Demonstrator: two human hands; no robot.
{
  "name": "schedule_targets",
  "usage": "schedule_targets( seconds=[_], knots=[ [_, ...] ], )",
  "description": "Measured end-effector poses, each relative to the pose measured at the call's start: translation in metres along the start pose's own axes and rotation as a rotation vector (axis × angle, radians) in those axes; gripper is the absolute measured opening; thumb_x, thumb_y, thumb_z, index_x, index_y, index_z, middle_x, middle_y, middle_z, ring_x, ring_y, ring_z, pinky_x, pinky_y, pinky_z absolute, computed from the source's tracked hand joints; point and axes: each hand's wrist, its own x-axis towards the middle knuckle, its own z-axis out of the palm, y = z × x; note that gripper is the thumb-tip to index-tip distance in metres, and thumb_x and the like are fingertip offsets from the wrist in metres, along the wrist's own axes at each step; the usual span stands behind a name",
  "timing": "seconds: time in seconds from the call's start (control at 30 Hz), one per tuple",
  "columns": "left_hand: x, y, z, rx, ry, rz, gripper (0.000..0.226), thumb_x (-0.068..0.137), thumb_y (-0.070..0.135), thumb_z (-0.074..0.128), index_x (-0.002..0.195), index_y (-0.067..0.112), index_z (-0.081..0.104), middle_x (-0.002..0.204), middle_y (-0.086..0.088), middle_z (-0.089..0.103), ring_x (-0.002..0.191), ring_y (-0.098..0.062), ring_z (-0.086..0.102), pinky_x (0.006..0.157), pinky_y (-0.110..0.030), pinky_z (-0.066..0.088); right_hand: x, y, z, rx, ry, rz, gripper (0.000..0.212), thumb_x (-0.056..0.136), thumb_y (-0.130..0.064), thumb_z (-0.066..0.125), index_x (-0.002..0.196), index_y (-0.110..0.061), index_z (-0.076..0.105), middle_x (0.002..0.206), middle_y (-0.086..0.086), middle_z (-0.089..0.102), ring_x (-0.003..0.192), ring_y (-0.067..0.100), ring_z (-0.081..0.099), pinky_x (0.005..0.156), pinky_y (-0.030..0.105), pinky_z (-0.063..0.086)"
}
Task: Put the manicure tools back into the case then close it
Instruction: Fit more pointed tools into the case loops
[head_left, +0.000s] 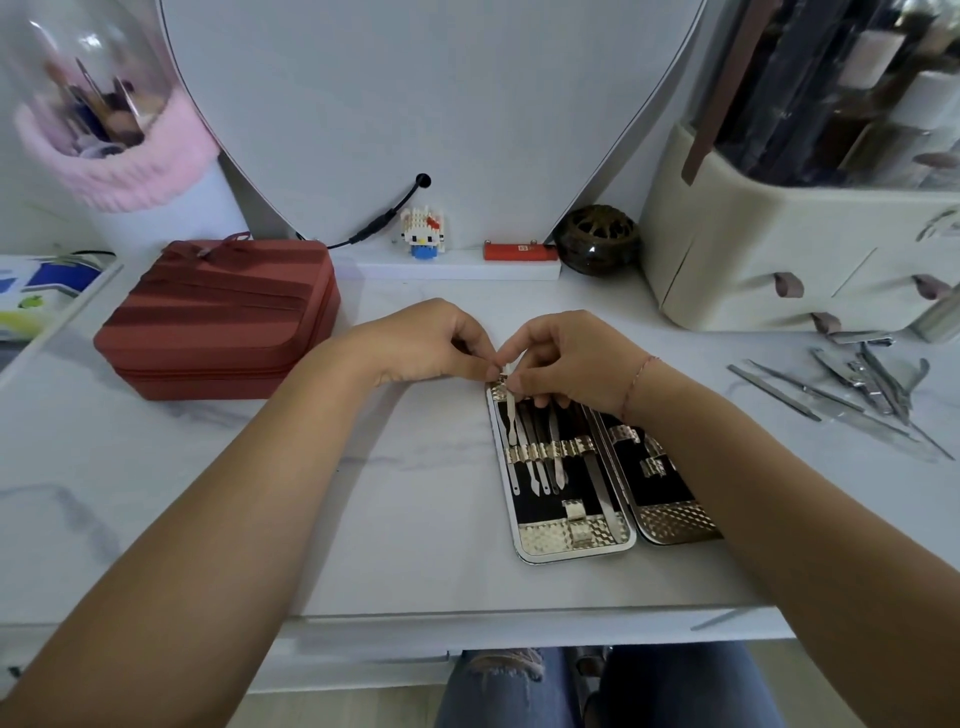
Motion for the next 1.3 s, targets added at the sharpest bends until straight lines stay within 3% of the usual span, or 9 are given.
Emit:
schedule_targets(
  seconds=[0.3,0.43,0.6,0.73,0.8,0.9,1.0,1.17,1.3],
  knots=[
    [0.001,-0.001,0.000,-0.001,0.003,0.000,0.007,0.078,0.023,0.076,0.084,0.021,0.075,0.054,0.017,0.059,0.047,0.007,0.047,0.049,-0.005,0.034,0.001,0.000,0.000,-0.040,-0.024,-0.007,0.016,0.077,-0.006,0.070,0.092,-0.013,0.067,0.067,0.000,0.067,0.051,0.007,0.057,0.050,0.018,0.046],
    [-0.001,0.001,-0.001,-0.010,-0.015,0.008,0.008,0.080,0.017,0.074,0.087,0.014,0.074,0.046,0.021,0.056,0.044,0.008,0.046,0.046,-0.002,0.031,-0.001,-0.001,-0.003,-0.038,-0.042,0.003,0.013,0.078,-0.007,0.071,0.087,-0.015,0.069,0.069,-0.001,0.066,0.055,0.006,0.059,0.050,0.015,0.046],
    [-0.002,0.002,-0.001,-0.006,-0.033,0.015,0.009,0.080,0.015,0.074,0.089,0.012,0.074,0.046,0.021,0.056,0.044,0.008,0.046,0.046,-0.002,0.031,-0.005,-0.004,-0.008,-0.401,0.011,-0.113,0.018,0.085,-0.019,0.063,0.101,-0.024,0.071,0.088,0.000,0.064,0.079,0.012,0.058,0.073,0.022,0.044],
    [-0.002,0.002,-0.002,0.003,-0.033,0.009,0.009,0.082,0.012,0.072,0.091,0.010,0.073,0.043,0.021,0.053,0.042,0.006,0.043,0.044,-0.004,0.030,-0.008,0.002,-0.010,-0.441,-0.053,-0.153,0.029,0.091,-0.013,0.053,0.113,-0.027,0.066,0.100,-0.001,0.050,0.090,0.012,0.050,0.073,0.007,0.035],
    [-0.002,0.001,-0.002,0.000,-0.034,0.007,0.008,0.082,0.011,0.071,0.090,0.011,0.072,0.043,0.021,0.053,0.043,0.007,0.043,0.044,-0.004,0.030,-0.011,0.005,-0.011,-0.440,-0.076,-0.149,0.034,0.092,-0.010,0.051,0.117,-0.029,0.063,0.102,-0.003,0.046,0.094,0.012,0.048,0.076,0.010,0.033],
    [-0.002,0.001,-0.001,-0.011,-0.034,0.009,0.006,0.081,0.011,0.072,0.087,0.015,0.072,0.047,0.018,0.053,0.045,0.007,0.044,0.046,-0.004,0.031,-0.015,0.007,-0.010,-0.512,-0.093,-0.152,0.044,0.093,-0.007,0.044,0.123,-0.036,0.057,0.104,-0.005,0.042,0.104,0.013,0.040,0.092,0.024,0.031],
    [-0.001,0.000,-0.001,-0.016,-0.041,0.013,0.008,0.081,0.012,0.073,0.082,0.020,0.071,0.053,0.016,0.054,0.048,0.007,0.044,0.048,-0.005,0.033,-0.020,0.008,-0.008,-0.606,-0.078,-0.160,0.050,0.094,-0.008,0.039,0.127,-0.043,0.051,0.109,-0.007,0.040,0.102,0.009,0.033,0.086,0.026,0.025],
    [-0.001,-0.001,-0.001,-0.035,-0.047,0.011,0.008,0.080,0.013,0.074,0.084,0.020,0.071,0.059,0.016,0.056,0.051,0.008,0.045,0.051,-0.005,0.035,-0.026,0.013,-0.007,-0.554,-0.101,-0.203,0.051,0.094,-0.006,0.039,0.123,-0.047,0.053,0.109,-0.009,0.040,0.099,0.007,0.032,0.085,0.025,0.020],
    [-0.001,-0.002,-0.001,-0.036,-0.044,0.010,0.008,0.080,0.012,0.074,0.086,0.016,0.072,0.061,0.012,0.056,0.050,0.007,0.045,0.051,-0.005,0.036,-0.025,0.017,-0.010,-0.402,-0.087,-0.202,0.044,0.093,-0.007,0.044,0.114,-0.041,0.061,0.101,-0.012,0.045,0.098,0.006,0.042,0.092,0.024,0.028]
  ],
)
